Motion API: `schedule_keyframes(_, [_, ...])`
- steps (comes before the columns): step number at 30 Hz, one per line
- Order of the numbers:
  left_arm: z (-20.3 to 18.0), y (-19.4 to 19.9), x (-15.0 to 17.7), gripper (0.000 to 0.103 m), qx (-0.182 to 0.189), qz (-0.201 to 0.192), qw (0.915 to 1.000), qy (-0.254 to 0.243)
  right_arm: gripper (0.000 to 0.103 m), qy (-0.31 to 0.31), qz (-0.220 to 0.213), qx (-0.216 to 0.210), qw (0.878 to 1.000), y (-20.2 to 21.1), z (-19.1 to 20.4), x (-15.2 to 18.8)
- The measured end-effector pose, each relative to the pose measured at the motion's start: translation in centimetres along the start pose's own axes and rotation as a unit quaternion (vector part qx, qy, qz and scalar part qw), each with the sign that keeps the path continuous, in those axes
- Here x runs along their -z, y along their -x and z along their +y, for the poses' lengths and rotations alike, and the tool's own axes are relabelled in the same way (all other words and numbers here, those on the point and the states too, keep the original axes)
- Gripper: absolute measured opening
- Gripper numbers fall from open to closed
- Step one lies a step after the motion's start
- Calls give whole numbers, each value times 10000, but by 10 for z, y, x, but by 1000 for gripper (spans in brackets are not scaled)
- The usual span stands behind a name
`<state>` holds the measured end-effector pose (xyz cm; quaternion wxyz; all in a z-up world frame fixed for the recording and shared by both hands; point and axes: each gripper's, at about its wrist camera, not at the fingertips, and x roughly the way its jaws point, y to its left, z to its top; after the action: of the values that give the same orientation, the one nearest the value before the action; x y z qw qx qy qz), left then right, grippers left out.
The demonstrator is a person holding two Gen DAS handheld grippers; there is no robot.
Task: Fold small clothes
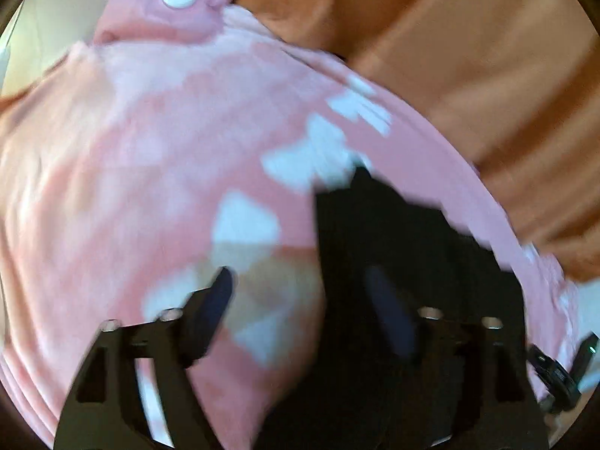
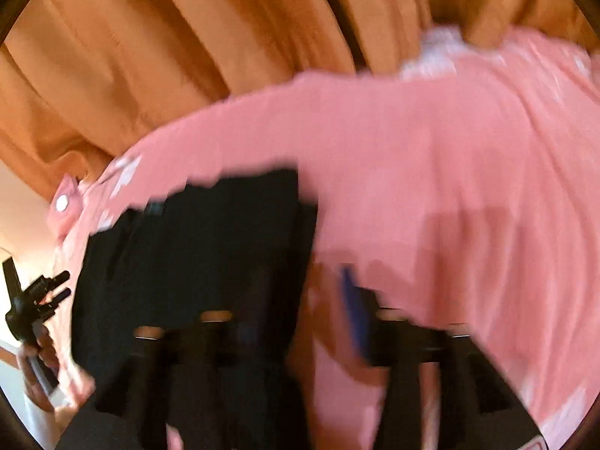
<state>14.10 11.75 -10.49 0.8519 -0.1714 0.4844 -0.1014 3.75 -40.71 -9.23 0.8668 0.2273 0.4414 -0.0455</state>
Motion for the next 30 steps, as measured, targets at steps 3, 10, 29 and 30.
schedule_keyframes(3, [16,0,44,83,135,220,9995,163,60,-275,460,-448,9976,-4,3,51])
schedule_keyframes(10, [-4,1,53,47,-201,111,9994,-277,62,368,269,-139,9989,-8,45,78])
schedule_keyframes(29, [26,74,82,38,103,486,9978,-429,29,455,208,502,9975,78,34,91])
schedule_keyframes(30, [24,75,75,50,88,425,9982,-409,38,471,135,476,9977,78,34,82])
